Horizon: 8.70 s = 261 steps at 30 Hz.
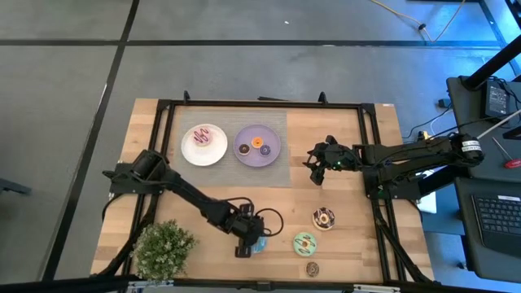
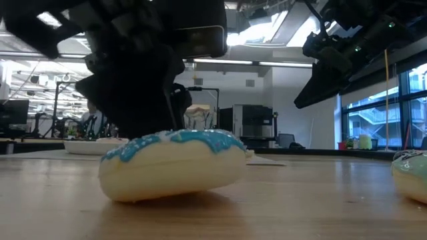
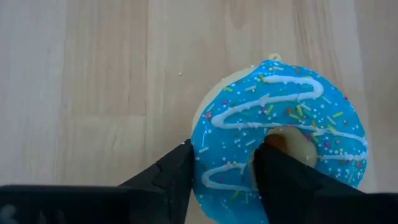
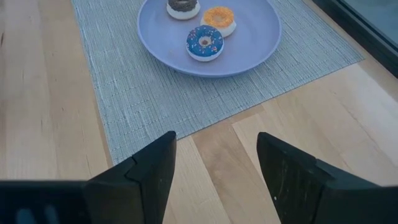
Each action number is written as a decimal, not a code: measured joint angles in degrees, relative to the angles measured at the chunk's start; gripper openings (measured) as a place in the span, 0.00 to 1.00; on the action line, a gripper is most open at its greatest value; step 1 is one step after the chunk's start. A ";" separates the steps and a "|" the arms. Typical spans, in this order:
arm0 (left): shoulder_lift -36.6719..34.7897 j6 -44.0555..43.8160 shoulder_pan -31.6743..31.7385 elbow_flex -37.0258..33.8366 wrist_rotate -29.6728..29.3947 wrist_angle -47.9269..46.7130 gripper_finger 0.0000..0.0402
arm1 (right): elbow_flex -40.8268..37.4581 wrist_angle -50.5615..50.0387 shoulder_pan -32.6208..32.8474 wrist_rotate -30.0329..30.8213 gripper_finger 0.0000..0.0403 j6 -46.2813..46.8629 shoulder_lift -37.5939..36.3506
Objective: Pick & Place donuts
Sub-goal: Put the large blue donut on the white plate, then put the large black donut on the white plate
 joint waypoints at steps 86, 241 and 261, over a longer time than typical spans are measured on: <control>-20.05 -6.90 51.14 -16.72 -14.06 -27.33 0.23 | 0.01 -0.37 -6.34 3.45 0.56 0.48 0.00; -25.62 78.64 17.08 -5.11 -12.24 17.55 0.48 | 39.56 -29.49 0.72 -33.94 0.15 15.43 18.29; -25.62 78.62 17.24 -5.11 -7.31 17.06 0.44 | 39.56 -26.19 0.22 -34.64 0.15 15.41 18.25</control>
